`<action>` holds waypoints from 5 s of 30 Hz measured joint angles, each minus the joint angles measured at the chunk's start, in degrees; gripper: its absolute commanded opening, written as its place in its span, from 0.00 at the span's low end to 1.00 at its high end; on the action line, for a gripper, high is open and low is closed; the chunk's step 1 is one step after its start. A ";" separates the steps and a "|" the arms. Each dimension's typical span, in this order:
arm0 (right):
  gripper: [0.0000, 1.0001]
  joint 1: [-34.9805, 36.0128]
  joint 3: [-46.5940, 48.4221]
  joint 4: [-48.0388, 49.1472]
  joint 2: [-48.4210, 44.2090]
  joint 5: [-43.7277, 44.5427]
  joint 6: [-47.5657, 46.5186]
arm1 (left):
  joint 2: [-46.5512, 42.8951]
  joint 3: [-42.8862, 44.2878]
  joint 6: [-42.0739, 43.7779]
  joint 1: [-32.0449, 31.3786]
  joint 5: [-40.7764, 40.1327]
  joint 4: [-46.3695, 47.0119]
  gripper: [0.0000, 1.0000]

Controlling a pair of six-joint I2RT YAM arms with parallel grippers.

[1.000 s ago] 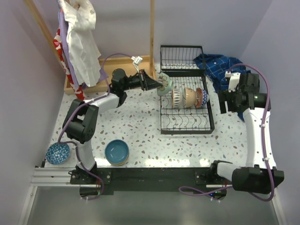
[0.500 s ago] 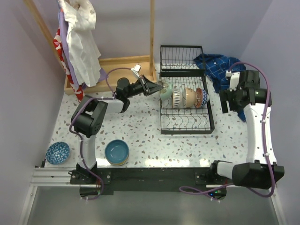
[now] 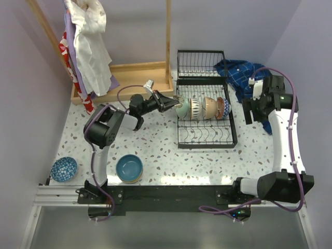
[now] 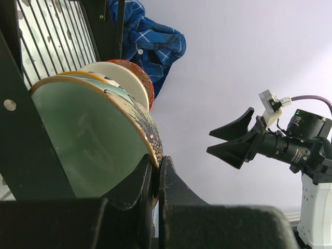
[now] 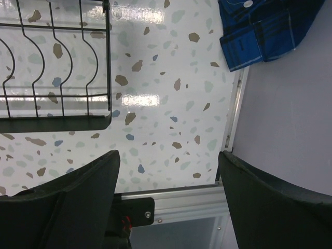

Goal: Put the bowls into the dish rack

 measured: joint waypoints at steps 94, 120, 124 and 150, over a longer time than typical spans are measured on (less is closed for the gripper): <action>0.81 0.00 -2.56 2.27 -6.84 -20.92 -0.68 | -47.89 7.76 106.40 36.94 -50.31 -126.77 0.58; 0.82 0.00 -1.05 0.87 -5.09 -22.58 -7.65 | -55.28 -20.50 103.91 42.75 -55.49 -122.01 0.53; 0.82 0.00 -1.05 0.87 -5.09 -22.47 -7.54 | -54.58 -21.66 105.28 44.28 -55.63 -119.91 0.36; 0.81 0.00 -7.89 0.96 -6.99 -19.17 -7.48 | -45.90 1.90 119.56 6.78 -38.64 -131.03 0.00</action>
